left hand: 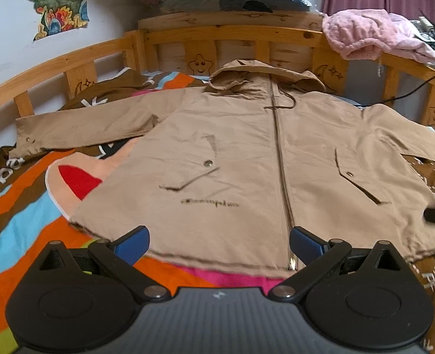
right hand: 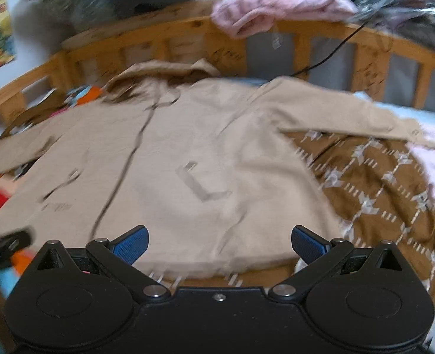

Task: Fold large clothes
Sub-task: 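Grasp the jacket's sleeve cuff with the right gripper and lift it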

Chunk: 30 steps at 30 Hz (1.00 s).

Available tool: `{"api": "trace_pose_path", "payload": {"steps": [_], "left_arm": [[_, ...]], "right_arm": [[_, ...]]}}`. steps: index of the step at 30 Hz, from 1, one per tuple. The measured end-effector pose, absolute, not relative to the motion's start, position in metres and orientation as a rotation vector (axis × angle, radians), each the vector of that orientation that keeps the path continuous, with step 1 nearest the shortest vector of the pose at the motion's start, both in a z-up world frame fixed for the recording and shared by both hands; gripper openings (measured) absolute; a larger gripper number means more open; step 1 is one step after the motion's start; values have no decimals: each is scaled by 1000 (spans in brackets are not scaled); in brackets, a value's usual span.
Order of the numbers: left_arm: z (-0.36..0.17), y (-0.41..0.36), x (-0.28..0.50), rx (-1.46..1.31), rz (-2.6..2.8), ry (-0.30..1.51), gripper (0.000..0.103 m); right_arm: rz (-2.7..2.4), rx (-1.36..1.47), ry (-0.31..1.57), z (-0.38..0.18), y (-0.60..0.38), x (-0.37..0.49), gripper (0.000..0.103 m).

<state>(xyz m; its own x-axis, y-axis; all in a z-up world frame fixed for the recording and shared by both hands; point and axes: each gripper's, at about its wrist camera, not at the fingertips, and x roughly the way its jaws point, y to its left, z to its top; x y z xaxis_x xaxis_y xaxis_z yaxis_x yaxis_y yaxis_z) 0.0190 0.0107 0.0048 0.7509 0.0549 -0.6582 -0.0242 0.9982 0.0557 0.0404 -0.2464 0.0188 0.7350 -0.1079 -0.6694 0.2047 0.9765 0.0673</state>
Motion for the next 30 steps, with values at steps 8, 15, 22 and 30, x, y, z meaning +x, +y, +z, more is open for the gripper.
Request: {"api": "trace_pose_path", "payload": {"steps": [8, 15, 22, 30], "left_arm": [[23, -12, 99, 77, -26, 713, 102], [30, -66, 170, 130, -167, 749, 102], [20, -118, 210, 153, -248, 797, 102], [18, -143, 237, 129, -265, 872, 102]], "right_arm": [[-538, 356, 529, 14, -357, 139, 102], [-873, 646, 443, -13, -508, 163, 94], [-963, 805, 452, -44, -597, 159, 86], [-1029, 849, 422, -68, -652, 176, 68]]}}
